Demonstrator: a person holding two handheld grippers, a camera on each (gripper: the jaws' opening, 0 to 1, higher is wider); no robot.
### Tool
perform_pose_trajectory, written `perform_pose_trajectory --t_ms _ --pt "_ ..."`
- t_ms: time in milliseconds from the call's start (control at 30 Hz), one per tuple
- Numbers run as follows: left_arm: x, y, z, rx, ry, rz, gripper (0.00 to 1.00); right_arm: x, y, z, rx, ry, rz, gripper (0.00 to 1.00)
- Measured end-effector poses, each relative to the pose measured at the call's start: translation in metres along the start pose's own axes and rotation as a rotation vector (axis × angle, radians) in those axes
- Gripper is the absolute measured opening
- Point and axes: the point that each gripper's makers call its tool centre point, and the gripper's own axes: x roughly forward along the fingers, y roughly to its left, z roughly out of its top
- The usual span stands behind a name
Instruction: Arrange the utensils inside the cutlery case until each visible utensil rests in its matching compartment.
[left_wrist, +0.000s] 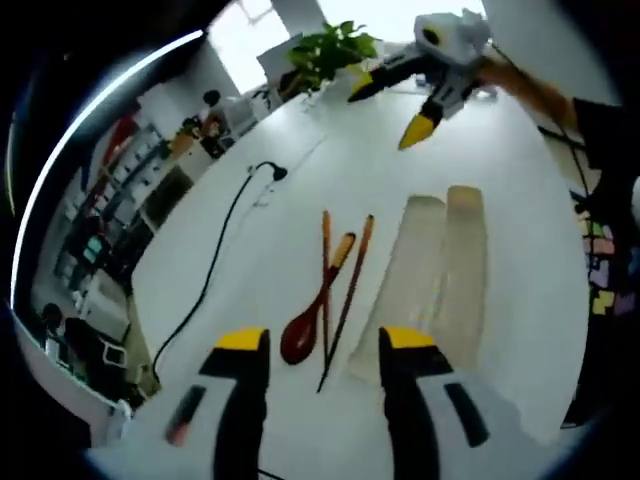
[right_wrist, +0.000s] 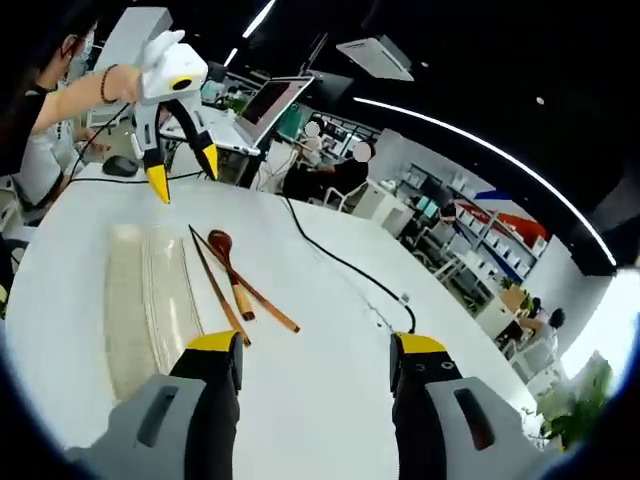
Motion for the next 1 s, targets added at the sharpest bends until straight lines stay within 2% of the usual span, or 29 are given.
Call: perform_pose_trajectory --t_ms 100,233,333,500,567,633,700,833,900,1000 --pt "0.008 0.001 0.002 0.030 0.020 0.001 0.43 0.013 -0.003 -0.004 -0.104 0.039 0.022 0.61" --pt "0.021 -0.010 -0.005 0.044 0.086 -0.065 0.43 0.032 -0.005 -0.005 -0.120 0.070 0.042 0.63" --pt "0.031 -0.008 -0.012 0.070 0.140 -0.052 0.43 0.044 -0.004 -0.007 -0.151 0.080 0.072 0.62" --pt "0.043 -0.001 -0.009 0.082 0.157 -0.043 0.40 0.061 0.009 -0.014 -0.225 0.104 0.186 0.58" --pt "0.051 -0.006 -0.013 0.057 0.191 -0.083 0.37 0.071 0.007 -0.018 -0.224 0.125 0.198 0.58" --pt "0.057 -0.014 -0.011 0.067 0.178 -0.137 0.37 0.078 0.009 -0.022 -0.255 0.151 0.227 0.58" --pt "0.062 -0.014 -0.011 0.088 0.172 -0.132 0.37 0.085 0.006 -0.022 -0.271 0.162 0.241 0.57" --pt "0.069 -0.009 -0.017 0.094 0.225 -0.123 0.34 0.100 0.010 -0.021 -0.274 0.172 0.296 0.50" --pt "0.069 -0.006 -0.019 0.080 0.240 -0.125 0.31 0.108 0.013 -0.025 -0.319 0.213 0.321 0.48" --pt "0.069 -0.007 -0.019 0.064 0.254 -0.138 0.26 0.115 0.017 -0.026 -0.375 0.218 0.366 0.44"
